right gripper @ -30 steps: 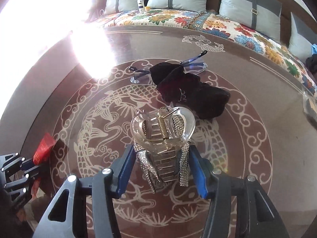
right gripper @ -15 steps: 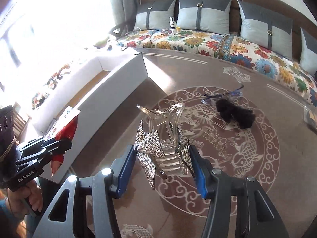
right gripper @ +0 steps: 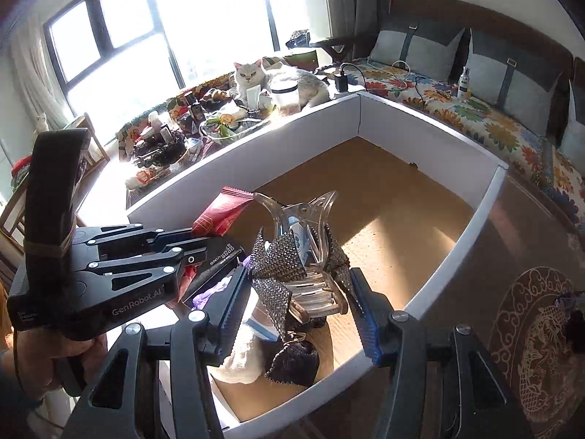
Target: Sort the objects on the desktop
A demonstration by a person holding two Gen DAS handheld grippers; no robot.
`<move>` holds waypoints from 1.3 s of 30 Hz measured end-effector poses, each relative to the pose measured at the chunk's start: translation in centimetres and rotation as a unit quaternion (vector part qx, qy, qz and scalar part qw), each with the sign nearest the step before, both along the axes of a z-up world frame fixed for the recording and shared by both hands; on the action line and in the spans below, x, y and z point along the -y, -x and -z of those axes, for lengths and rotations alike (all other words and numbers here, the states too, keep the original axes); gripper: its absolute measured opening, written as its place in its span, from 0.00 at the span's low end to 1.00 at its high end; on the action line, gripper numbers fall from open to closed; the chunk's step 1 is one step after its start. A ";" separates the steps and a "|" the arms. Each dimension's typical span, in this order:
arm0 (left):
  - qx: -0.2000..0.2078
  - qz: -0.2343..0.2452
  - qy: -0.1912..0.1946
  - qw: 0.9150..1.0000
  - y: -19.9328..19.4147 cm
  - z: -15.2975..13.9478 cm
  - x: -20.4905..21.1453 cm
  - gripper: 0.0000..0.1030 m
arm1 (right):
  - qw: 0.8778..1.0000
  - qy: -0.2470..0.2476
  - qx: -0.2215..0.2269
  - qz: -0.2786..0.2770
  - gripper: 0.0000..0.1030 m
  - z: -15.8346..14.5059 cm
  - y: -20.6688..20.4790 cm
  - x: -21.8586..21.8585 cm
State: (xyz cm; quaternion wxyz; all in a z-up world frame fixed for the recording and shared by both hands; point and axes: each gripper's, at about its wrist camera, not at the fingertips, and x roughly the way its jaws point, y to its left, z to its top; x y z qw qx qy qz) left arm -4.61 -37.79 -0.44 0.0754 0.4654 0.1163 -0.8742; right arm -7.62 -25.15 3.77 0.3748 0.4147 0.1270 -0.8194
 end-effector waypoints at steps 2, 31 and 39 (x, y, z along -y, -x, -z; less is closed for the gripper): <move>0.016 -0.015 0.004 1.000 -0.5 1.1 0.7 0.39 | 1.000 -0.022 0.012 -0.004 0.63 1.7 0.3 1.2; 0.002 0.243 -0.018 0.970 -0.1 4.3 -33.1 0.87 | 0.926 -0.091 -0.053 0.362 1.00 10.3 -4.5 -44.2; 0.009 0.217 0.012 0.976 4.1 7.1 -35.6 0.87 | 0.930 -0.082 -0.022 0.358 1.00 12.0 -3.7 -44.3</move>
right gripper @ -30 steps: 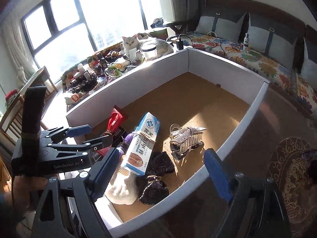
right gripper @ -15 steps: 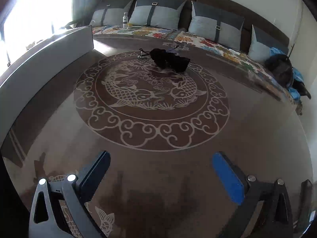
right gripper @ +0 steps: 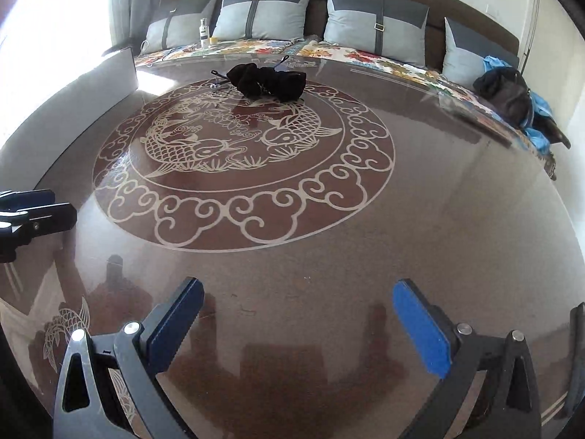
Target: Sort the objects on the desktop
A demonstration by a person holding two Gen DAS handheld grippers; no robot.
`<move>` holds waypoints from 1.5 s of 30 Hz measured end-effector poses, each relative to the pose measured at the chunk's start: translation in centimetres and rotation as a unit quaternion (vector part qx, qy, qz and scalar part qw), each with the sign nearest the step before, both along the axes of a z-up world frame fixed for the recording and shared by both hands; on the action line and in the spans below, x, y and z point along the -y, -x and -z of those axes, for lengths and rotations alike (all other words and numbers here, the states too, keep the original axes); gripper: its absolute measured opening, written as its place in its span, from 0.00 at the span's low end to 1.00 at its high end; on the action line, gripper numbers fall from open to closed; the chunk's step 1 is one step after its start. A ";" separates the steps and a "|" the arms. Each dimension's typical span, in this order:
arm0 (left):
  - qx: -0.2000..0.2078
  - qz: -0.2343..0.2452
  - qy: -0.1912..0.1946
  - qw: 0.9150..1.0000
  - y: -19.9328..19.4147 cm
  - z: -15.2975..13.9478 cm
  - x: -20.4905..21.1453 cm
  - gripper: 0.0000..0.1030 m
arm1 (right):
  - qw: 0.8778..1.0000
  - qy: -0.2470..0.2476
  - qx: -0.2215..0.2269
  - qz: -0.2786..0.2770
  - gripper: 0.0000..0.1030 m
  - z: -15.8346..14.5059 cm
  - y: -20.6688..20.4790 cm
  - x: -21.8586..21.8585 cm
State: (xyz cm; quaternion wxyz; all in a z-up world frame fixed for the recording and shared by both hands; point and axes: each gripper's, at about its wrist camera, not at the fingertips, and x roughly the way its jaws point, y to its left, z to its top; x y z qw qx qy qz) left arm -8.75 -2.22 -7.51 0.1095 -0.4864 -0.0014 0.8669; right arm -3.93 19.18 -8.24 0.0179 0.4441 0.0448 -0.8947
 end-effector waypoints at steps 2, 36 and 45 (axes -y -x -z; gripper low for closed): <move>-0.002 -0.002 0.009 1.000 0.8 0.4 -0.3 0.87 | 1.000 0.003 -0.003 0.005 1.00 0.0 0.2 -0.2; -0.031 0.013 0.050 0.998 6.9 1.8 0.3 1.00 | 0.999 0.023 0.015 0.020 1.00 0.5 1.1 -1.0; -0.031 0.013 0.049 0.998 6.9 1.8 0.3 1.00 | 0.999 0.026 0.021 0.010 1.00 0.4 2.7 -0.6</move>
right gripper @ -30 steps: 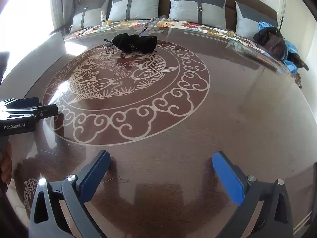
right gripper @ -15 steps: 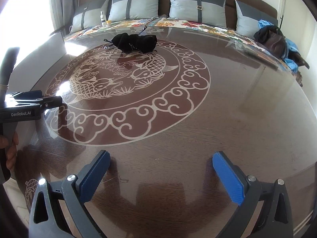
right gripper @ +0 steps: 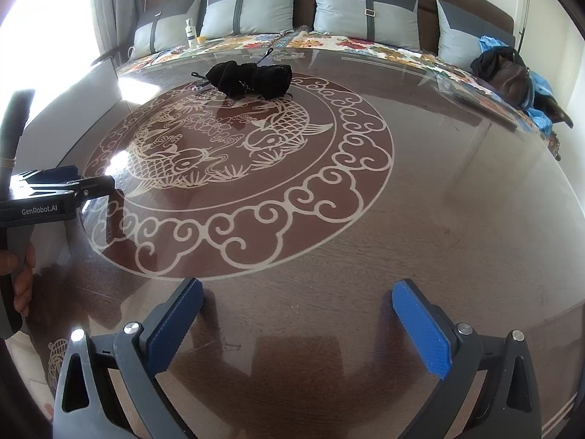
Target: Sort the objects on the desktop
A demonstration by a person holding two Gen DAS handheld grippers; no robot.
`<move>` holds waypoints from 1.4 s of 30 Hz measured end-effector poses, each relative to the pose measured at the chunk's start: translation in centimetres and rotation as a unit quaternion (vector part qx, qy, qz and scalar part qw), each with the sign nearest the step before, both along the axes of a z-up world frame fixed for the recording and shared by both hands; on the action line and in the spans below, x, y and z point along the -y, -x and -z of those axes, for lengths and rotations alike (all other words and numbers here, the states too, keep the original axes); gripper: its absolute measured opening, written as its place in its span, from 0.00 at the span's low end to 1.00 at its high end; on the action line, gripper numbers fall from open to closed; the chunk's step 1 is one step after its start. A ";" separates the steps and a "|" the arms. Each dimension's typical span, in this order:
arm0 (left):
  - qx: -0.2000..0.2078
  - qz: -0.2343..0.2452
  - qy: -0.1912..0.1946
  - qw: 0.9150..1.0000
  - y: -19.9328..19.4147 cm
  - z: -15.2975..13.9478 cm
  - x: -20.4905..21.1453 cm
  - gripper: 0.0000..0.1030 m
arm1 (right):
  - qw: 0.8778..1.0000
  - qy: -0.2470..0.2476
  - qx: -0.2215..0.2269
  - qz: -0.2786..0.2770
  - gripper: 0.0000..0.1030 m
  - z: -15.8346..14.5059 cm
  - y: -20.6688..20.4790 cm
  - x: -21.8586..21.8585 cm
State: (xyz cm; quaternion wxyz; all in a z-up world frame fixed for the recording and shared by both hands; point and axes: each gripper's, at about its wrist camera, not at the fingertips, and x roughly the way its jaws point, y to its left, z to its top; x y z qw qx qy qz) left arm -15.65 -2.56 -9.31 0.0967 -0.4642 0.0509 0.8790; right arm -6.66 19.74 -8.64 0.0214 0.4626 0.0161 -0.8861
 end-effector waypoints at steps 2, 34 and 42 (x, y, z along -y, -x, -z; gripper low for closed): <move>0.000 0.000 0.000 1.000 0.0 0.0 0.0 1.00 | 1.000 0.005 0.005 -0.022 1.00 -0.2 2.6 0.8; -0.001 -0.001 -0.001 1.000 -0.2 -0.1 0.1 1.00 | 0.977 0.036 0.036 -0.207 1.00 -2.3 9.6 4.7; -0.001 -0.001 -0.001 1.000 -0.2 -0.1 0.1 1.00 | 0.988 0.141 -0.055 -0.020 1.00 -4.4 1.3 -3.6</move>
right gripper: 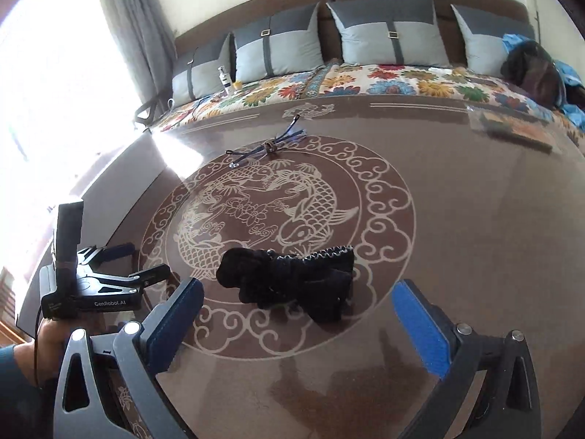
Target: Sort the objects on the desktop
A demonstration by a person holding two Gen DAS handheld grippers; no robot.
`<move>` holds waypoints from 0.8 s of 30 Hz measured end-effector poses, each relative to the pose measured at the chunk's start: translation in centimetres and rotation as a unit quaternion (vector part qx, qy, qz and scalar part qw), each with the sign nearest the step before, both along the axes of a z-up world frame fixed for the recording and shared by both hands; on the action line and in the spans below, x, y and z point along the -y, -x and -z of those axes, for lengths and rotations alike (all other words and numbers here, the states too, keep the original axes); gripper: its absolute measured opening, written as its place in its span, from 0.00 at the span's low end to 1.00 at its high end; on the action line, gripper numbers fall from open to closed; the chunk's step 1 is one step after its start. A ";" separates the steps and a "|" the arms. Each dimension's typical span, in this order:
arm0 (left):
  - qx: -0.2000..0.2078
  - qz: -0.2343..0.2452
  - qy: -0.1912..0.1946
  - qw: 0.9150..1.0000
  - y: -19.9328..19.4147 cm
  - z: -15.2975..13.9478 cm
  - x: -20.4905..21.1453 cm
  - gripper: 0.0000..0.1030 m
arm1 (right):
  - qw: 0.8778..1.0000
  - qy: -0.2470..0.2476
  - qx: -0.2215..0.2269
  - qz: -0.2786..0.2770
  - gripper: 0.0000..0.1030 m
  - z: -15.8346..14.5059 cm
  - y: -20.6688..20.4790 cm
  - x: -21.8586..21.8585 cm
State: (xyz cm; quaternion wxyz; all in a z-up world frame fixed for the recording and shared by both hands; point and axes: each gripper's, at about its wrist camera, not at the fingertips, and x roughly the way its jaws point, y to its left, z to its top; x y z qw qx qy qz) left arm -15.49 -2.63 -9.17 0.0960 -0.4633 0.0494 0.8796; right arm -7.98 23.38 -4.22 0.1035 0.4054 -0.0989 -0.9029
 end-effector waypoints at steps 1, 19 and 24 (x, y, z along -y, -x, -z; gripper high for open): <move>0.000 0.000 0.000 1.000 0.0 0.0 0.0 1.00 | 1.000 0.014 0.007 0.015 1.00 0.4 -0.3 -0.2; 0.000 0.000 0.000 1.000 0.0 0.0 0.0 1.00 | 0.992 -0.068 0.079 -0.072 1.00 2.9 -2.3 6.0; 0.000 0.000 0.000 1.000 0.0 0.0 0.0 1.00 | 0.990 -0.023 0.092 -0.108 1.00 2.8 -2.5 6.2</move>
